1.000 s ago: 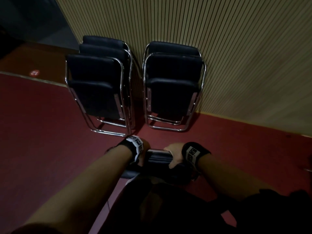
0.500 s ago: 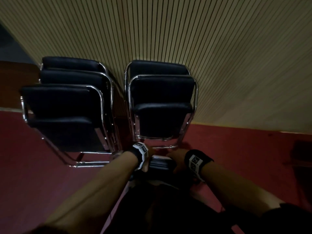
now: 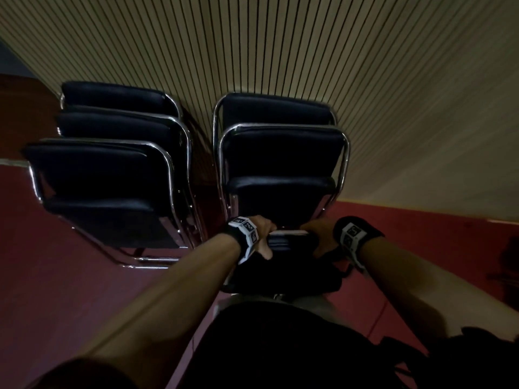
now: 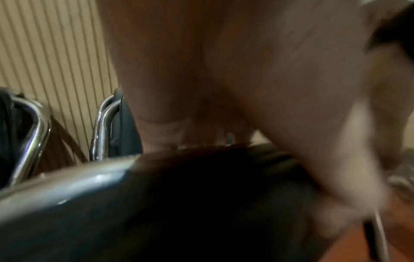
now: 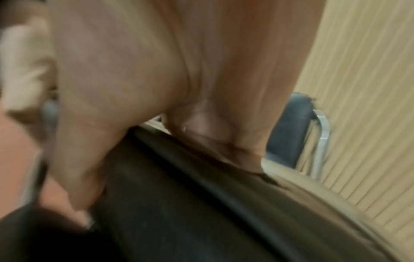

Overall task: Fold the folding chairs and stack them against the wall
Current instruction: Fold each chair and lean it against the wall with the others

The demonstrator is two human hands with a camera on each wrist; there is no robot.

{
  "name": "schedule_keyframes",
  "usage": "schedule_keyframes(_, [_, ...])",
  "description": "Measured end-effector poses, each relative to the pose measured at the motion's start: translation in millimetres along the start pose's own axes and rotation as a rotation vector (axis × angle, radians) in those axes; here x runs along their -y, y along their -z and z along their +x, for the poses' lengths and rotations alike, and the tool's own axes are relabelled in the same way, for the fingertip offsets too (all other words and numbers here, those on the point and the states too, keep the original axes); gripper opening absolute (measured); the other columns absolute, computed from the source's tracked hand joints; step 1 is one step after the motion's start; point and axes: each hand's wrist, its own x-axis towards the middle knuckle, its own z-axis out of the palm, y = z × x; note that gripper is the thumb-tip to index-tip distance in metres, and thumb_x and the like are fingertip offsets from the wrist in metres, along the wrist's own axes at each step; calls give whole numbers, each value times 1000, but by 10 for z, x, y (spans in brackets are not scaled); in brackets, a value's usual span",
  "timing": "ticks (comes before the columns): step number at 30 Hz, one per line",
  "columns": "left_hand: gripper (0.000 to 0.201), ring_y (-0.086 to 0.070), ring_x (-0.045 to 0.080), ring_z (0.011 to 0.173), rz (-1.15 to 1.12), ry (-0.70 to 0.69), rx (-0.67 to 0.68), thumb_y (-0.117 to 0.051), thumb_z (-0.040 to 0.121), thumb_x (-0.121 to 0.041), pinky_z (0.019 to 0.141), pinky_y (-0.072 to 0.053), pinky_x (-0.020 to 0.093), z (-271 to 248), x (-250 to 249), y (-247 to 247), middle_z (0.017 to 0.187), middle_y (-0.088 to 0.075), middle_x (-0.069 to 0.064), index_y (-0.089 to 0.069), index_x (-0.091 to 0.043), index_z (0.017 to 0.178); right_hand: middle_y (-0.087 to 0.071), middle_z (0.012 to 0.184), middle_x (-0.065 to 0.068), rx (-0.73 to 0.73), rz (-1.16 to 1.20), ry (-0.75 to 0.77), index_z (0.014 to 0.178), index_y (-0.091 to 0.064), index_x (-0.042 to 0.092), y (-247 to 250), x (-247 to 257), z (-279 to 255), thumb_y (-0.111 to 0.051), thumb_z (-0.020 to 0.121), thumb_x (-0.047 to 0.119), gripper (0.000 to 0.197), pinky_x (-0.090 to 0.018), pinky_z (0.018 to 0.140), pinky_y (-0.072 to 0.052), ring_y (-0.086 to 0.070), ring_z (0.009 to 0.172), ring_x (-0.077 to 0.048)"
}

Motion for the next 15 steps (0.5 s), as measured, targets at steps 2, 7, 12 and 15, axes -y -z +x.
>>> schedule_keyframes(2, [58,-69,25,96,5,17,-77,-86,61,-43,73,-53,31,16,-67,154,105,-70,-1,-65,-29,113,-66,115,2,-8,4,-27,118,-61,26,131,-203,9,-83,74,37,51,-27,85,-45,-63,107,-21])
schedule_keyframes(7, [57,-68,26,98,51,119,-191,-84,62,-49,70,-50,32,29,-7,450,108,-68,-2,-61,-34,113,-63,108,4,-91,126,31,112,-60,22,441,-367,175,-83,74,42,49,-26,82,-45,-63,106,-19])
schedule_keyframes(12, [60,-67,26,103,-31,258,-176,-85,71,-42,81,-56,33,81,34,814,115,-67,1,-61,-27,123,-63,124,-1,-110,165,104,128,-56,20,716,-504,435,-81,75,49,66,-33,96,-49,-61,113,-22])
schedule_keyframes(15, [57,-66,29,108,-19,290,-246,-79,73,-45,87,-56,38,250,118,818,117,-66,3,-54,-38,124,-61,129,-1,-133,123,102,132,-53,21,829,-630,539,-76,76,58,71,-30,96,-47,-59,115,-22])
